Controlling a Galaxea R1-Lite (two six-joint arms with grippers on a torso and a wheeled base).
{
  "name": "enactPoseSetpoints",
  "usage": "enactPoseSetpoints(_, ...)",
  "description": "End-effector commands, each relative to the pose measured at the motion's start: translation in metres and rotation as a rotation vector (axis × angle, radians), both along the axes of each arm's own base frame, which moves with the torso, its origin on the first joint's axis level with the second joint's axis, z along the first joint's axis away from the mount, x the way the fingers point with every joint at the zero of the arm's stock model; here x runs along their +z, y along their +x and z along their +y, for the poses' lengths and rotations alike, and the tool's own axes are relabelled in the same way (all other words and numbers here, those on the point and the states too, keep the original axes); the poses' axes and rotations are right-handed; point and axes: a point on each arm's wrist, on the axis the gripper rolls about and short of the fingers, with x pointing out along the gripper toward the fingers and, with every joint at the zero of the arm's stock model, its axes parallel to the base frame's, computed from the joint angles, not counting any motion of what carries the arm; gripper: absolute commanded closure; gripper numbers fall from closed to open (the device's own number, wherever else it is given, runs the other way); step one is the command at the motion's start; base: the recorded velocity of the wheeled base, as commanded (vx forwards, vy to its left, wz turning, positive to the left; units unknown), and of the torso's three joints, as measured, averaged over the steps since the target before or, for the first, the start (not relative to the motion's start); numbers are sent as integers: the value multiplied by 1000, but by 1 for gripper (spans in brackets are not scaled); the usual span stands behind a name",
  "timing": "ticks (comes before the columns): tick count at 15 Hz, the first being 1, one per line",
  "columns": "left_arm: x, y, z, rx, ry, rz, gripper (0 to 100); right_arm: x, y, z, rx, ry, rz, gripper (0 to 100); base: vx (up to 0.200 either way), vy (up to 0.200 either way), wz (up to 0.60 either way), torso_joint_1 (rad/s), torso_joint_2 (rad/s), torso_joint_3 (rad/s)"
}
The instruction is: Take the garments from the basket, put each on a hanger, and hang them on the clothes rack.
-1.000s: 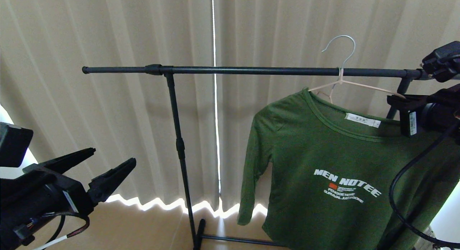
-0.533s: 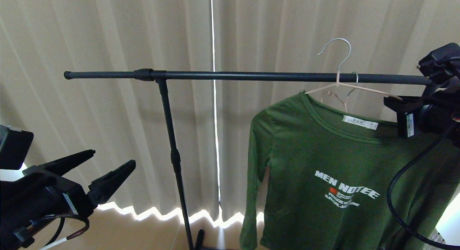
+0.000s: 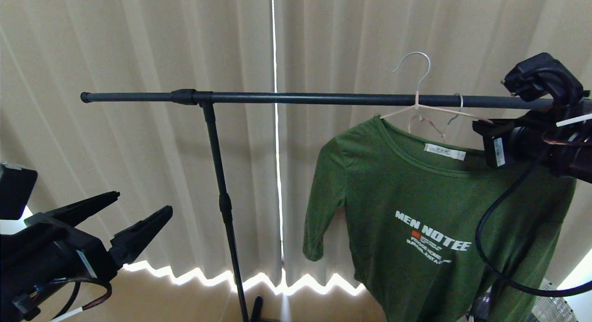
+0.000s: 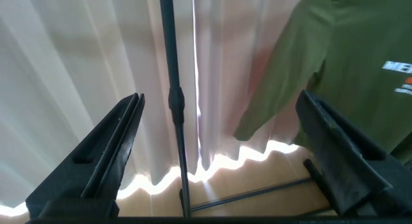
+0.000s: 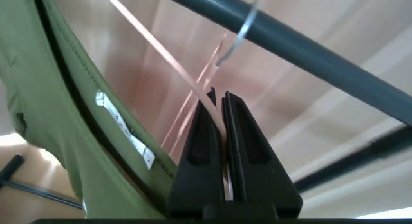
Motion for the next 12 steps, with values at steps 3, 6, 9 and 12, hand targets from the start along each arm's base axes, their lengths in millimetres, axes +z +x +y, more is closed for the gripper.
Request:
enactPoseSetpoints(3, 2, -3, 1, 2, -4, -16, 0, -22, 44, 22, -37, -40, 72, 100, 0, 0, 0, 0, 0, 0)
enactPoseSetpoints(6, 2, -3, 1, 2, -4, -14, 0, -28, 50, 23, -77, -57, 90, 100, 0, 0, 0, 0, 0, 0)
enactPoseSetpoints(9, 2, -3, 1, 2, -3, -13, 0, -32, 47, 29, -56, -64, 103, 100, 0, 0, 0, 0, 0, 0)
enactPoseSetpoints(12, 2, -3, 1, 2, -3, -13, 0, -35, 42, 35, -33, -71, 112, 100, 0, 0, 0, 0, 0, 0)
